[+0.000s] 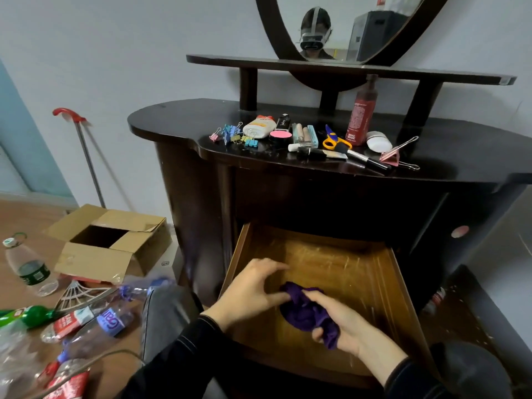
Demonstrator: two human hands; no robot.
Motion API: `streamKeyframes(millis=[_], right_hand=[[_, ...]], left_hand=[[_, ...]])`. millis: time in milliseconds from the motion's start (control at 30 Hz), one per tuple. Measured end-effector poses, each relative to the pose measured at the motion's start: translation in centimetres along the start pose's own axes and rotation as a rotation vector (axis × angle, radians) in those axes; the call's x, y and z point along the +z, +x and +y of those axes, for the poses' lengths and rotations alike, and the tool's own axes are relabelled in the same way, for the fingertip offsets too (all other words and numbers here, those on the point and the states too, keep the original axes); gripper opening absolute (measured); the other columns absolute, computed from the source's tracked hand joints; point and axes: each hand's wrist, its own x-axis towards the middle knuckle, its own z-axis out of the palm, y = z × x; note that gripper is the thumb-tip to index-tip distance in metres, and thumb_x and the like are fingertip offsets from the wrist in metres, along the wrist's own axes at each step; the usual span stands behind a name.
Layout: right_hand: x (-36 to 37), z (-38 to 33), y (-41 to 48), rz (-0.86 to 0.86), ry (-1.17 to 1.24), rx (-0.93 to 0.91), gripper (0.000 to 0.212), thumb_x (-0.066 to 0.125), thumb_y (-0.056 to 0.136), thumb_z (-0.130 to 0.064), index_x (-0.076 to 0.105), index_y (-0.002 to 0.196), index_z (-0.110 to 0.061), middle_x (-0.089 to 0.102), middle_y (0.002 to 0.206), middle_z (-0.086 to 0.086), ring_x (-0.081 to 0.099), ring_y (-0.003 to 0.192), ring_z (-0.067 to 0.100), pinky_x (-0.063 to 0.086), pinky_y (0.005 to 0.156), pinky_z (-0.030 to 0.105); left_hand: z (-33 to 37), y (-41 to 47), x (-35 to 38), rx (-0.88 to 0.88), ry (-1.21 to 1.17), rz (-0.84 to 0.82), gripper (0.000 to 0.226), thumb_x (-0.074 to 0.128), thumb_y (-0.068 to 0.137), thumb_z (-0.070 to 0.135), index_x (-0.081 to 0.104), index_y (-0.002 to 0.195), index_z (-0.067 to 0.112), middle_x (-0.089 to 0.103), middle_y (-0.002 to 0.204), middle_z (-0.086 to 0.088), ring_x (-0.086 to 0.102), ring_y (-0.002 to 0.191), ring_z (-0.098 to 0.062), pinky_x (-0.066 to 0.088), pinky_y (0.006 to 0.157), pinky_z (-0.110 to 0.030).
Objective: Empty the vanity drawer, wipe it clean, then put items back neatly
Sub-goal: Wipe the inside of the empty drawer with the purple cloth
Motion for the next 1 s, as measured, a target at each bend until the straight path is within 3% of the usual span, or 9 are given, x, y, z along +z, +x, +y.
streamKeyframes(millis=[100, 167, 300, 400, 467, 567, 667, 833, 1000], right_hand=[[-1.2, -0.9, 1.5, 0.203, -0.069, -0.103, 0.032, 0.071, 0.093, -0.017, 0.066, 0.121, -0.003, 0.072, 0.091, 0.018, 0.057, 0.052, 0.017, 0.036, 0.035, 0.022], [-2.0, -1.8, 2.6, 0.298, -0.148, -0.178, 0.024, 0.069, 0.094, -0.013, 0.065, 0.117, -0.005, 0.071, 0.084, 0.017, 0.054, 0.045, 0.015, 0.036, 0.035, 0.023], [-2.2, -4.0, 5.9, 0.349, -0.362, -0.328, 0.015, 0.070, 0.094, -0.015, 0.066, 0.109, -0.018, 0.075, 0.084, 0.013, 0.060, 0.046, 0.016, 0.043, 0.040, 0.025], [-1.4, -5.5, 9.8, 0.377, -0.548, -0.462, 0.020, 0.072, 0.093, -0.018, 0.063, 0.107, -0.029, 0.072, 0.096, 0.005, 0.071, 0.058, 0.017, 0.052, 0.047, 0.025], [-0.7, -6.3, 12.8, 0.366, -0.683, -0.559, 0.024, 0.072, 0.093, -0.016, 0.060, 0.109, -0.031, 0.068, 0.102, -0.006, 0.072, 0.070, 0.017, 0.053, 0.050, 0.022], [0.4, -6.9, 17.2, 0.332, -0.841, -0.658, 0.034, 0.071, 0.094, -0.015, 0.060, 0.122, -0.032, 0.066, 0.104, -0.018, 0.070, 0.089, 0.010, 0.056, 0.056, 0.019], [1.0, -6.9, 21.1, 0.378, -1.111, -0.722, 0.035, 0.068, 0.096, -0.019, 0.065, 0.131, -0.023, 0.069, 0.113, -0.009, 0.067, 0.106, 0.015, 0.054, 0.079, 0.023], [2.1, -8.2, 25.6, 0.490, -1.503, -0.712, 0.033, 0.063, 0.098, -0.019, 0.062, 0.131, -0.015, 0.070, 0.118, 0.006, 0.068, 0.109, 0.026, 0.043, 0.077, 0.023], [2.5, -7.8, 25.9, 0.488, -1.781, -0.752, 0.049, 0.068, 0.095, -0.024, 0.055, 0.142, -0.018, 0.065, 0.132, 0.006, 0.064, 0.120, 0.025, 0.053, 0.088, 0.032]], left_hand=[[-3.4, 0.7, -1.3, -0.166, 0.045, 0.256, 0.022, 0.068, 0.089, 0.035, 0.069, 0.110, 0.029, 0.060, 0.109, 0.012, 0.054, 0.108, -0.011, 0.043, 0.097, -0.032], [-5.8, 1.5, -1.8, -0.343, 0.041, 0.354, 0.025, 0.067, 0.090, 0.032, 0.064, 0.115, 0.028, 0.055, 0.111, 0.008, 0.052, 0.107, -0.016, 0.045, 0.091, -0.032], [-9.9, 3.1, -1.2, -0.524, -0.167, 0.238, 0.042, 0.063, 0.094, 0.038, 0.050, 0.133, 0.028, 0.049, 0.121, 0.003, 0.054, 0.108, -0.014, 0.045, 0.091, -0.028], [-11.5, 3.6, -0.2, -0.546, -0.489, 0.221, 0.033, 0.064, 0.094, 0.038, 0.052, 0.125, 0.035, 0.059, 0.118, 0.000, 0.065, 0.094, -0.009, 0.052, 0.079, -0.020], [-12.1, 3.8, 0.3, -0.535, -0.673, 0.287, 0.040, 0.072, 0.081, 0.038, 0.057, 0.118, 0.034, 0.064, 0.111, -0.003, 0.068, 0.083, -0.005, 0.053, 0.070, -0.015], [-13.1, 4.0, 0.9, -0.510, -0.816, 0.360, 0.055, 0.075, 0.063, 0.041, 0.064, 0.114, 0.028, 0.066, 0.107, -0.006, 0.069, 0.083, -0.013, 0.055, 0.072, -0.023], [-14.0, 4.1, 1.4, -0.486, -0.832, 0.357, 0.046, 0.075, 0.064, 0.040, 0.064, 0.109, 0.036, 0.063, 0.107, -0.004, 0.066, 0.082, -0.014, 0.053, 0.072, -0.023], [-15.2, 4.2, 1.2, -0.447, -0.813, 0.288, 0.043, 0.077, 0.070, 0.037, 0.062, 0.111, 0.038, 0.060, 0.110, -0.004, 0.059, 0.078, -0.007, 0.049, 0.071, -0.023], [-14.8, 4.3, 0.7, -0.444, -0.776, 0.269, 0.047, 0.074, 0.070, 0.040, 0.057, 0.114, 0.033, 0.056, 0.114, -0.005, 0.056, 0.082, -0.009, 0.049, 0.072, -0.027]])
